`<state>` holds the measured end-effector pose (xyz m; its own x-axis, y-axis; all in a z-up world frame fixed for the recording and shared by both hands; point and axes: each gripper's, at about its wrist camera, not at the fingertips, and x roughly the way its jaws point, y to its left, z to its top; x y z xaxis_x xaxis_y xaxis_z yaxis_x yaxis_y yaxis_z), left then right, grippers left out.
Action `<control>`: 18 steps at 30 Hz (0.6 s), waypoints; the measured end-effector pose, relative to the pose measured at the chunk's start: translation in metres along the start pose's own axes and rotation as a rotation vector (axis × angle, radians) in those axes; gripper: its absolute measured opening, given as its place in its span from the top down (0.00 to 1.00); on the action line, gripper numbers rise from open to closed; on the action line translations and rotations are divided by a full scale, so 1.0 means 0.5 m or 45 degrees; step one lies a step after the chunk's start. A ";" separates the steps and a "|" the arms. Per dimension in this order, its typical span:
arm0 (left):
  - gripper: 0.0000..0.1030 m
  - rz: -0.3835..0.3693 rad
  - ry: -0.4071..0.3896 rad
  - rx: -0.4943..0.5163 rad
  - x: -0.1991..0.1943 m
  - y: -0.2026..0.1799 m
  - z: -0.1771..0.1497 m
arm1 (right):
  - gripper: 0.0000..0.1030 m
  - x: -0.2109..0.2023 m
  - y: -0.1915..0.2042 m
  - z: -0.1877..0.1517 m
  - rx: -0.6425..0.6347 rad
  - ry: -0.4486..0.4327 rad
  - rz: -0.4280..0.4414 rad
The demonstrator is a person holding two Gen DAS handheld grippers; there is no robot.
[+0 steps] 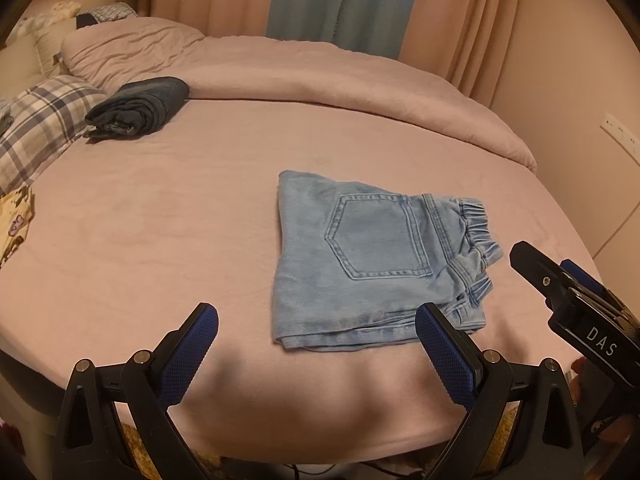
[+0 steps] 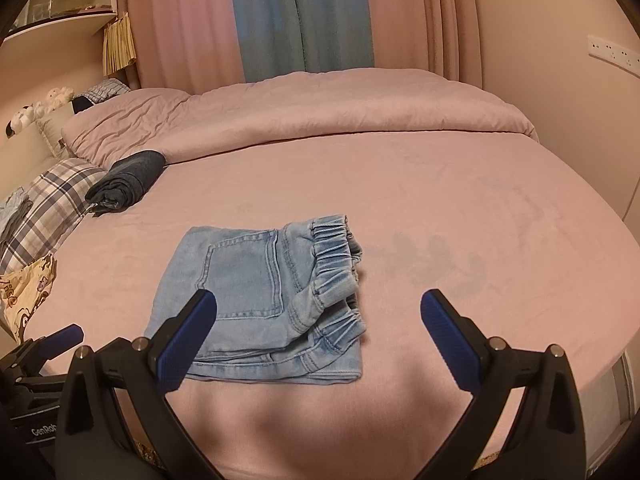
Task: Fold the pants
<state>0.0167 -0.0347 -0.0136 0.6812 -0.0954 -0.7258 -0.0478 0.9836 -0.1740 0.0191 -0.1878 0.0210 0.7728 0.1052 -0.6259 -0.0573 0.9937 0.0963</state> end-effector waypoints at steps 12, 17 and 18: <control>0.04 0.000 -0.007 0.003 -0.003 -0.004 0.006 | 0.00 0.002 0.002 -0.001 -0.006 0.002 0.001; 0.04 0.005 -0.007 0.000 -0.001 -0.005 0.005 | 0.00 0.007 0.005 -0.002 -0.014 0.011 0.000; 0.04 0.006 -0.008 0.000 -0.001 -0.005 0.005 | 0.00 0.007 0.006 -0.002 -0.016 0.012 0.000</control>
<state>0.0184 -0.0369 -0.0110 0.6854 -0.0901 -0.7226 -0.0508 0.9840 -0.1708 0.0210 -0.1846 0.0183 0.7668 0.1054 -0.6331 -0.0651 0.9941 0.0867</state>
